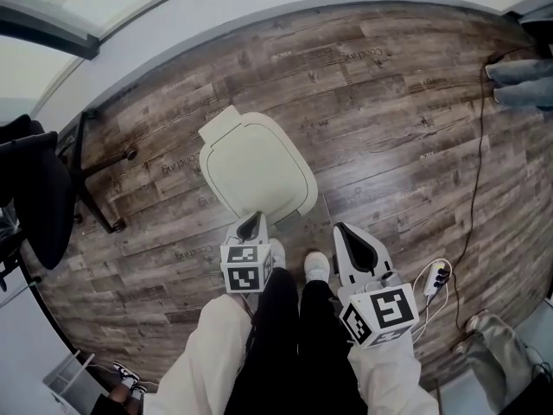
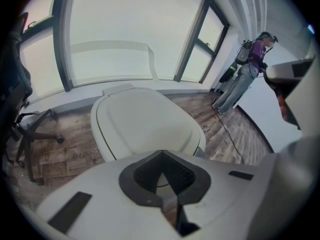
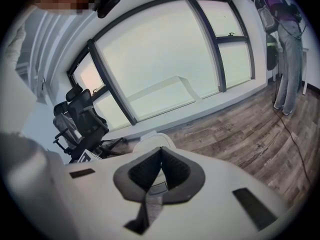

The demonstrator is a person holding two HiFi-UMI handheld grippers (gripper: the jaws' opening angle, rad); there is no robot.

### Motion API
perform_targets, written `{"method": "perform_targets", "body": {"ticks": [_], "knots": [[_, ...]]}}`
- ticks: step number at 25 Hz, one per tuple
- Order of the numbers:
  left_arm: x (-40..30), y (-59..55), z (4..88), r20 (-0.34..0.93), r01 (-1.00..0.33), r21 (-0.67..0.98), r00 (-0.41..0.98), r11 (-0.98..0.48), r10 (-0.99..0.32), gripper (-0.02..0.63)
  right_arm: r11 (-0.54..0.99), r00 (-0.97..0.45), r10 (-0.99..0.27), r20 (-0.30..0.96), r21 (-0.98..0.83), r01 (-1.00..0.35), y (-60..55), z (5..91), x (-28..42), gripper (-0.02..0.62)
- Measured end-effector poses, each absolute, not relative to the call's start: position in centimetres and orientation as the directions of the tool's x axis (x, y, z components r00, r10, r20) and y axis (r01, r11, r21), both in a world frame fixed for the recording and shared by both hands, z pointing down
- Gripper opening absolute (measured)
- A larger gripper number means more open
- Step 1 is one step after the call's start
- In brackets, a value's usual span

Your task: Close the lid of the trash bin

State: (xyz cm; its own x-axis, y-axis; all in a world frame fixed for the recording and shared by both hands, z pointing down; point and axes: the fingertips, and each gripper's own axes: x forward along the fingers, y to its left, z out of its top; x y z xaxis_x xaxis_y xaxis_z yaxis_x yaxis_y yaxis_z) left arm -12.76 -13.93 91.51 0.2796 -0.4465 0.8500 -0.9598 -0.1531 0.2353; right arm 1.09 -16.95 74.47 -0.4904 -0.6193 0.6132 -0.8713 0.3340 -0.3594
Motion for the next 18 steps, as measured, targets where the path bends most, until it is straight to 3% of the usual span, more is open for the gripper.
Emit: {"method": "perform_targets", "body": {"ticks": [18], "knots": [[-13.3, -14.2, 89.8, 0.830, -0.965, 0.240, 0.261, -0.106, -0.493, 0.008, 0.348, -0.499, -0.622, 0.603, -0.358, -0.867, -15.5, 73.2, 1.7, 0.025]]}}
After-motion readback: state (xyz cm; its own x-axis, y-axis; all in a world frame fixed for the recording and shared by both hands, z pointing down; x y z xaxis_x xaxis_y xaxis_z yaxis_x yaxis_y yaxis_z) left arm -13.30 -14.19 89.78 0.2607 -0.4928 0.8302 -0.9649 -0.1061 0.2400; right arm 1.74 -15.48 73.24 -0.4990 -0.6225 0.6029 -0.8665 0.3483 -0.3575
